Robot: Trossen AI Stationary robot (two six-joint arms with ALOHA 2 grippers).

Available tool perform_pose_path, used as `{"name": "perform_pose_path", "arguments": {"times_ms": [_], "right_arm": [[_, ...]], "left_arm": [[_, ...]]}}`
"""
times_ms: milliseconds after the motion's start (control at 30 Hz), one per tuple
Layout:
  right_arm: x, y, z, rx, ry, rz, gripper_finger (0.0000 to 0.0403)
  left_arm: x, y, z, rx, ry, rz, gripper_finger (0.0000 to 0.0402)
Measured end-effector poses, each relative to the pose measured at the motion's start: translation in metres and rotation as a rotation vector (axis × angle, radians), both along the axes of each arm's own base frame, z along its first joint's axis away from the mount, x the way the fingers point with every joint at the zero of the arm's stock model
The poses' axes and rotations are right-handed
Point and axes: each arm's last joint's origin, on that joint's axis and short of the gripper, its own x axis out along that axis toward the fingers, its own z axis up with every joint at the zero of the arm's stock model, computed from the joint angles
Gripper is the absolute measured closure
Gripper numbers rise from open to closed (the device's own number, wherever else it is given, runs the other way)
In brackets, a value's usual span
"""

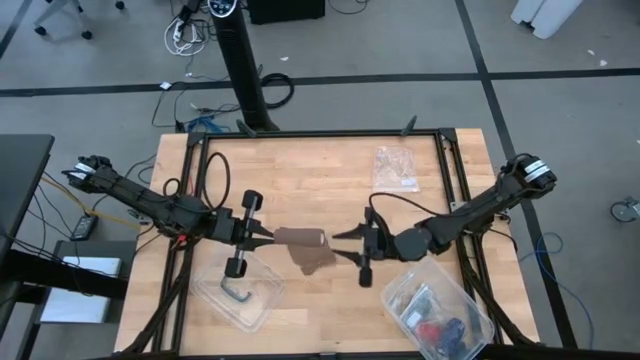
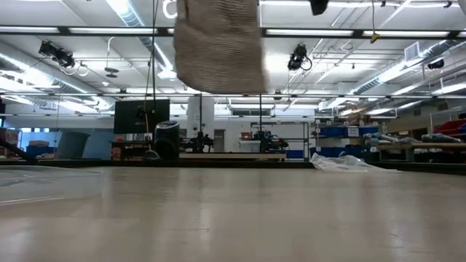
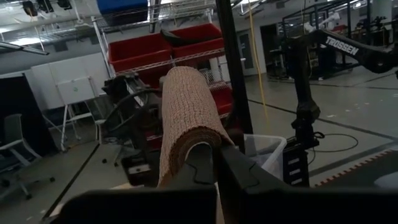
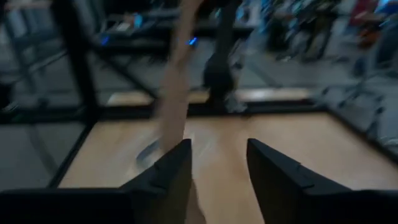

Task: Roll bandage
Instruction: Roll the brown bandage

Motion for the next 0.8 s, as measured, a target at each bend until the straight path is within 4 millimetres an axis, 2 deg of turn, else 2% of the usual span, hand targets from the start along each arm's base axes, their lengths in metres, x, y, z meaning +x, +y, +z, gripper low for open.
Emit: {"name": "perform_pose_path", "arguments": {"times_ms": [167,267,400,800], "right_arm": [[-0.001,0.001,-0.014,0.103,0.091,0.109,0.0217],[-0.001,-0.009,-0.032,0.148,0.148,0.092,0.021],[-0.002,-0.02,-0.044,0.227,0.133,0.098,0.0209],[-0.011,-0.007,-0.051,0.242,0.151,0.152,0.0205]], "left_arm": [[0.0,0.0,-0.001,0.002,0.006,0.0,0.0401],[0.0,0.0,-0.001,0.002,0.007,0.0,0.0401],[0.0,0.0,0.0,0.002,0.008,0.0,0.0401],[0.0,0.0,-0.001,0.008,0.023,0.001,0.0401]]}}
